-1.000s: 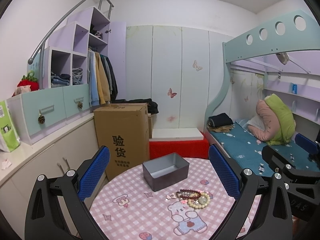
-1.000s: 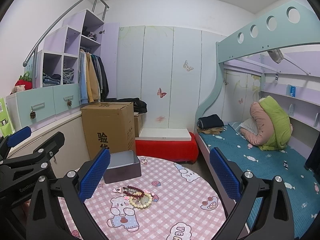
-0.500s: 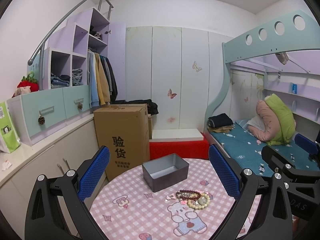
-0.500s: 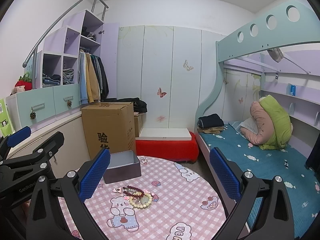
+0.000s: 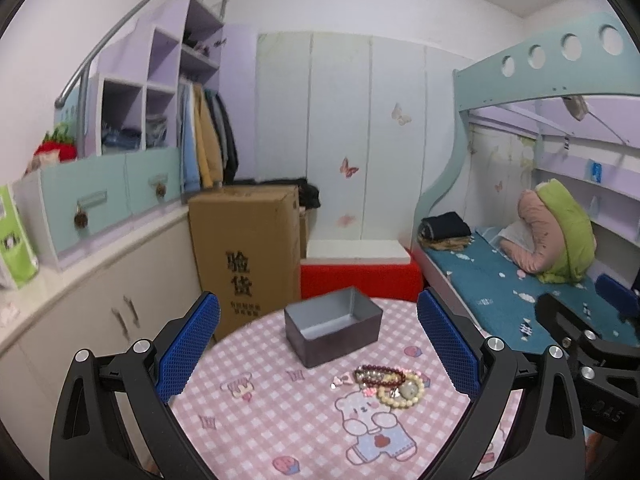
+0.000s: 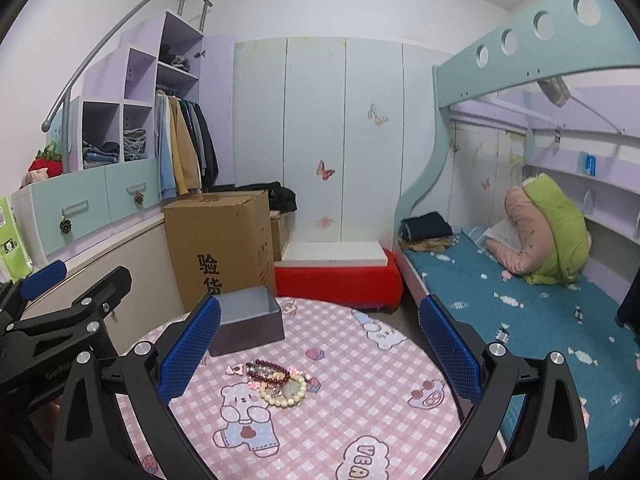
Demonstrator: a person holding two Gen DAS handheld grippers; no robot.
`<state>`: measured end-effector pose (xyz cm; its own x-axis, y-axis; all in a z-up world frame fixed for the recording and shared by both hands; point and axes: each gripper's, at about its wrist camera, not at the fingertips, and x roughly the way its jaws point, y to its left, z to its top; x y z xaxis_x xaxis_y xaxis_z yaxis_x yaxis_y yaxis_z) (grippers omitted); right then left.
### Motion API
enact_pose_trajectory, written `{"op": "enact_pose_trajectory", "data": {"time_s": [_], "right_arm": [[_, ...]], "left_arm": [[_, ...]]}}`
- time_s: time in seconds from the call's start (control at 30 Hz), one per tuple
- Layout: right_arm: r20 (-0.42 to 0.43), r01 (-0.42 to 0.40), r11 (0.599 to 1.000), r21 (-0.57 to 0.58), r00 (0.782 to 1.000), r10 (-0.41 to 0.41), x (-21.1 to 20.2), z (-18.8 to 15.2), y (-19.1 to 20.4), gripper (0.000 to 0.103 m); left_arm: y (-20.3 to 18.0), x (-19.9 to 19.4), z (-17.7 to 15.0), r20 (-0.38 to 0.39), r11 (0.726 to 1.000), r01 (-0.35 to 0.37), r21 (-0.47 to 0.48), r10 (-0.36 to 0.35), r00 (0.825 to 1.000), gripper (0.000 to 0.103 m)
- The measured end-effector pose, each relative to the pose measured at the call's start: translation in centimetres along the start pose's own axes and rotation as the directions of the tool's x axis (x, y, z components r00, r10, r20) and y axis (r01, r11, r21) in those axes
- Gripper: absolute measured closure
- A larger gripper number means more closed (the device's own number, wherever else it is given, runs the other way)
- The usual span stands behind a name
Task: Organize jewelry
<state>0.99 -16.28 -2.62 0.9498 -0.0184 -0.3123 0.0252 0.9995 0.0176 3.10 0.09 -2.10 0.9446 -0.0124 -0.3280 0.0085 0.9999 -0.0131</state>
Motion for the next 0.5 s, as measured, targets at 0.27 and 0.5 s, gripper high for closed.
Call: {"op": "enact_pose_trajectory", "data": {"time_s": [0.27, 0.5], "right_arm": [[-0.058, 0.004, 1.0, 0.021, 0.998, -0.003, 1.4, -0.9, -0.6, 0.006], [-0.074, 0.002, 1.0, 0.03, 0.997, 0.001, 2.3, -0.9, -0.9, 0.006]], "left_arm": [[1.5, 1.9, -1.2, -0.042, 0.998, -0.022, -0.052, 0.019, 0.999, 0.007], [0.9, 2.2, -0.9, -0.025, 1.0, -0.009, -0.007, 0.009, 1.0, 0.007]]}}
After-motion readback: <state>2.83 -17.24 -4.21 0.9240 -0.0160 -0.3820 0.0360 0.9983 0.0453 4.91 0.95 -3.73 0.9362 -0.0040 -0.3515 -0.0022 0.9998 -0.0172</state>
